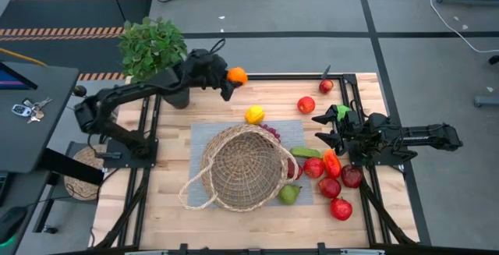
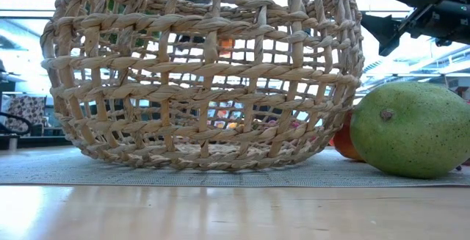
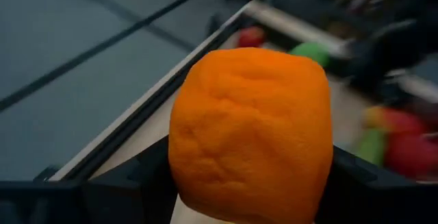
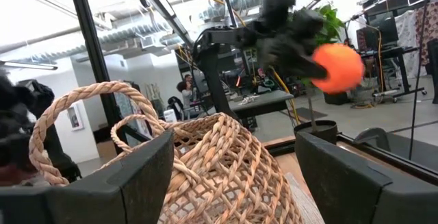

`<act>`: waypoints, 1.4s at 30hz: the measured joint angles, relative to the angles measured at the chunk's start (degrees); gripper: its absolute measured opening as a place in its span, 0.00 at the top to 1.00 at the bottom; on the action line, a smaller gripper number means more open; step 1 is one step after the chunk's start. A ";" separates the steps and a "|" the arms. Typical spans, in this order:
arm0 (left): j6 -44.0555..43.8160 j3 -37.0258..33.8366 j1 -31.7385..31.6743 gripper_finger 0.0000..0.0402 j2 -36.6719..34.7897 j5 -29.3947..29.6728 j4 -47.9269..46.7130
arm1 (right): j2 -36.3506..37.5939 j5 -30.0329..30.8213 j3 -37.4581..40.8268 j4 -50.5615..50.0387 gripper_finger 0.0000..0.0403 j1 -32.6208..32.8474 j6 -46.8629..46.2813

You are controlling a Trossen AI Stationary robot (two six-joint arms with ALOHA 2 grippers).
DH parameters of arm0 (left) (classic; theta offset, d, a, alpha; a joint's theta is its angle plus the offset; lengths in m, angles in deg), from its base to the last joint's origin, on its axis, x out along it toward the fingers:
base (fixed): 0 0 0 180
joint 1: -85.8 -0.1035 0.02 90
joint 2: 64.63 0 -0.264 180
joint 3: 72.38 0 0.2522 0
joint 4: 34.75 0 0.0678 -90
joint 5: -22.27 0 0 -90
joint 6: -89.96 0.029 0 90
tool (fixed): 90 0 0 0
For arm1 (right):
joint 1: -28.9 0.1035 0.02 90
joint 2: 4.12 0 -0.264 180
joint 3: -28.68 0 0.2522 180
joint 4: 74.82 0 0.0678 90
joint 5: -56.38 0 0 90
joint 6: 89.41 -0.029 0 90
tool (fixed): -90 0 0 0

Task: Build produce basket
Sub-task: Put the orange into the brown basket

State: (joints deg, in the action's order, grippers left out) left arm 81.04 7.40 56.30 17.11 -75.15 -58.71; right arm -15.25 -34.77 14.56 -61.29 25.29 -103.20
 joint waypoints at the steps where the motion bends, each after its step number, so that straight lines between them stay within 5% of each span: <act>1: -0.31 0.00 1.36 0.37 -0.69 -0.28 1.14 | 0.02 0.00 0.01 0.02 0.23 0.01 0.01; 10: 0.05 0.02 13.37 0.36 -2.86 -0.59 12.85 | 0.00 0.00 0.00 0.01 0.23 0.01 -0.01; 24: -0.45 0.02 21.70 0.36 -2.80 -0.35 26.18 | 0.02 0.00 0.02 0.01 0.23 0.00 -0.01; 42: 48.42 0.02 31.65 0.36 -2.78 -0.35 26.74 | 0.00 0.00 0.00 0.00 0.23 0.01 0.00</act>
State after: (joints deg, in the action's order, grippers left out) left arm 129.46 7.42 87.96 14.33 -75.50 -31.96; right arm -15.25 -34.77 14.56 -61.29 25.31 -103.20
